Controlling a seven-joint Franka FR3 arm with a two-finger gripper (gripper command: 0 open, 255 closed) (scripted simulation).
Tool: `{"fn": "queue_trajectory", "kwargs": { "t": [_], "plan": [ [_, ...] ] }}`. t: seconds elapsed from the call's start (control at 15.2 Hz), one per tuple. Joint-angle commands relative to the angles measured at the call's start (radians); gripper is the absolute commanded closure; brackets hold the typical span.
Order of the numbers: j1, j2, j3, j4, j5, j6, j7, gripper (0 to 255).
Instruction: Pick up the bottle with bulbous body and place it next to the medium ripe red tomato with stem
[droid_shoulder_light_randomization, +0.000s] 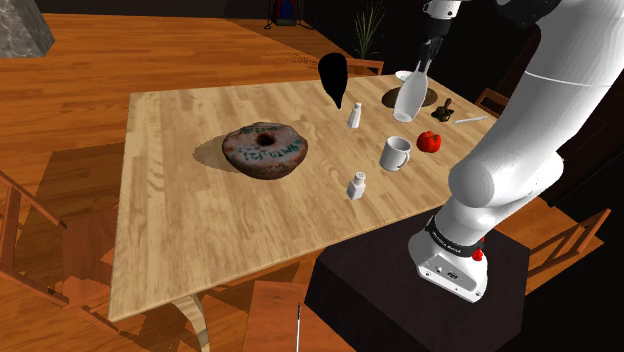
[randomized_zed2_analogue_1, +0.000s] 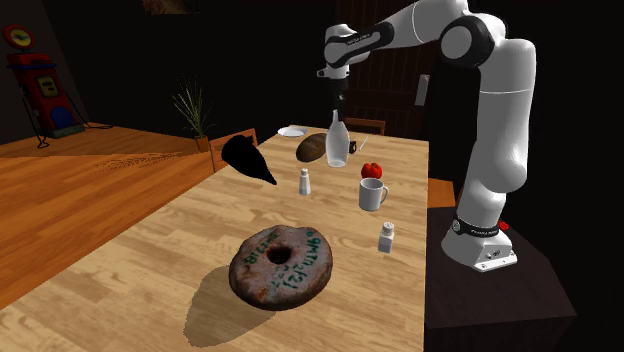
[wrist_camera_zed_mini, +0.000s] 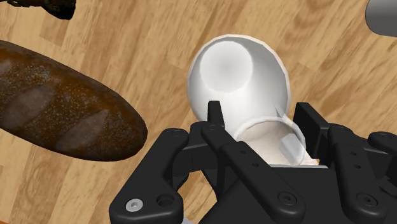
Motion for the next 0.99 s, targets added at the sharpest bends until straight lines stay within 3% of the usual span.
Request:
{"fn": "queue_trajectory", "kwargs": {
  "t": [0.0,0.46,0.92],
  "plan": [
    [-0.001,0.007,0.0,-0.018,0.003,0.026,0.0,255],
    [-0.002,0.028,0.003,-0.091,0.011,0.118,0.0,255],
    [-0.002,0.028,0.003,-0.091,0.011,0.118,0.0,255]
  ]
}}
